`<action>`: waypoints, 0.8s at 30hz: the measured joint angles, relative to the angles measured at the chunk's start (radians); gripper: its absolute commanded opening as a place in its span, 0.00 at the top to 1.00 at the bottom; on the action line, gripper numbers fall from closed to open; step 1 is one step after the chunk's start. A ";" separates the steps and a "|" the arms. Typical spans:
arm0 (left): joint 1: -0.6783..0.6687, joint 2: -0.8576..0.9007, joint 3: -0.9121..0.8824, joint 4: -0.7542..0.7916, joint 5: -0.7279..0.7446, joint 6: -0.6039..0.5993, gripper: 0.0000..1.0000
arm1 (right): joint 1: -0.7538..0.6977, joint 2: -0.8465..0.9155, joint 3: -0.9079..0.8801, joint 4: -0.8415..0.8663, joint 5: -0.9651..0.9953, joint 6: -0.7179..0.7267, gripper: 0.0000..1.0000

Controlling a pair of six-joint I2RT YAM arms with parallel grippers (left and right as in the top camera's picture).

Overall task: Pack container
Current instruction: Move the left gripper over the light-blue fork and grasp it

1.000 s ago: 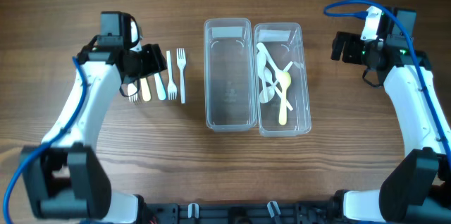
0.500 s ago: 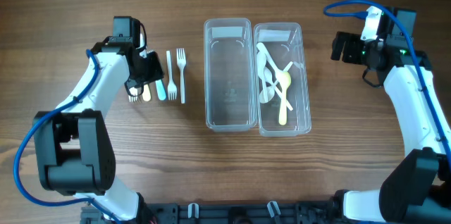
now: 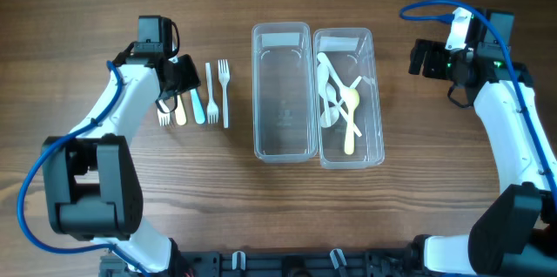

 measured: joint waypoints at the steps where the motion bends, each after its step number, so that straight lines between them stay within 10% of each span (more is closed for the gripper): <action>1: 0.000 0.007 0.000 0.006 -0.003 -0.004 0.52 | 0.000 0.000 0.000 0.000 0.000 0.000 0.00; 16: -0.001 0.138 0.004 0.062 -0.018 -0.011 0.51 | 0.000 0.000 0.000 0.000 0.000 0.000 0.00; 24: -0.001 0.142 0.004 0.070 -0.023 -0.015 0.83 | 0.000 0.000 0.000 0.000 0.000 0.000 0.00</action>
